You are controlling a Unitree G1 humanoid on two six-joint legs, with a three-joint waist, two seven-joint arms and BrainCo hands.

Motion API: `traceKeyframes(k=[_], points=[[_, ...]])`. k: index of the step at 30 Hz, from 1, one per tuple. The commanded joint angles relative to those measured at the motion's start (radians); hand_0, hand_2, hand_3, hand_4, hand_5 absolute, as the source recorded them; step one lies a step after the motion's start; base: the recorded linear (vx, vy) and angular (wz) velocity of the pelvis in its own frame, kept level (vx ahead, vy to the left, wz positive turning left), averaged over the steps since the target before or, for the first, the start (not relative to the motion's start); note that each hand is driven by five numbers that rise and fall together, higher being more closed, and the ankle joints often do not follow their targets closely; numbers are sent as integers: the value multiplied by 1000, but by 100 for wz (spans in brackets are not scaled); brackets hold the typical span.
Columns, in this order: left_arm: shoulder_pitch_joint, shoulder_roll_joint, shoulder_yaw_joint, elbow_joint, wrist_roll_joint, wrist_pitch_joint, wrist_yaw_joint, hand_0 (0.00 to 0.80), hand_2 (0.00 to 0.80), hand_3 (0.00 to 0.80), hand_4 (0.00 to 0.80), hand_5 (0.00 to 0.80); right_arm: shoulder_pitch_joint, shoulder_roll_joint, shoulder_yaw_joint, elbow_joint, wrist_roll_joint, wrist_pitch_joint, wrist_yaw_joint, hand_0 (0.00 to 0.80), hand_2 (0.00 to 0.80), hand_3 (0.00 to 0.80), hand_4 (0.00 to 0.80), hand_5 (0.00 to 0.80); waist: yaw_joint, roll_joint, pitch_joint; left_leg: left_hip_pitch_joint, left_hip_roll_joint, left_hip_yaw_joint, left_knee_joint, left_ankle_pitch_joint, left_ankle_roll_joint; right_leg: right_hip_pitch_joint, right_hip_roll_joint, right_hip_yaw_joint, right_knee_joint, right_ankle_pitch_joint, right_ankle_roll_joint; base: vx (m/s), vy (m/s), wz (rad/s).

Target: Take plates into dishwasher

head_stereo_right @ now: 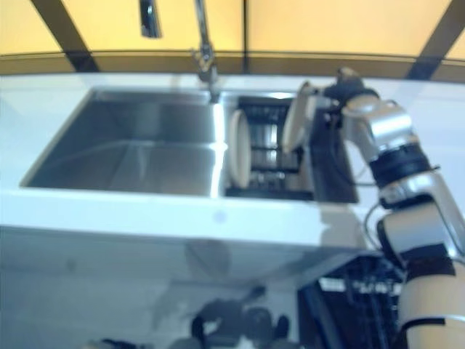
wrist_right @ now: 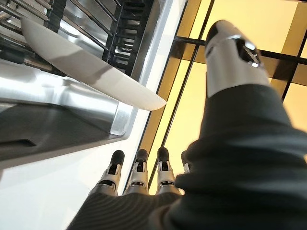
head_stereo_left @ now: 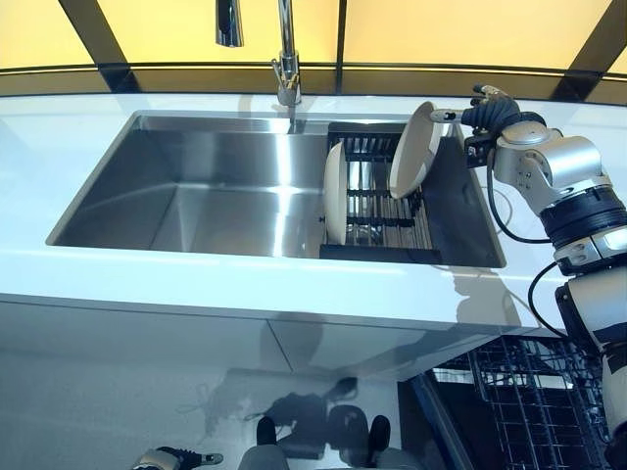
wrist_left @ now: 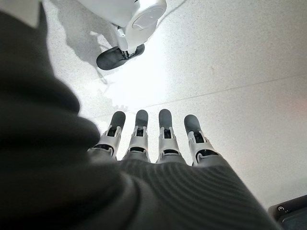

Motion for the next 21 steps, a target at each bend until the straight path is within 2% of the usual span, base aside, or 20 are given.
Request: traceKeyframes(k=[1, 21], points=[[-77, 22, -62, 59, -17, 9, 18, 0, 0, 0, 0, 0, -75, -22, 41, -32, -31, -26, -23, 0, 0, 0, 0, 0, 20, -60, 36, -45, -39, -19, -3, -1, 15, 30, -37, -8, 2, -61, 50, 0, 0, 0], [-93, 17, -64, 53, -32, 22, 30, 0, 0, 0, 0, 0, -65, -9, 33, -54, -42, -16, -32, 0, 0, 0, 0, 0, 24, -67, 55, -53, -40, -22, -3, 3, 19, 23, -35, -9, 2, -56, 49, 0, 0, 0]])
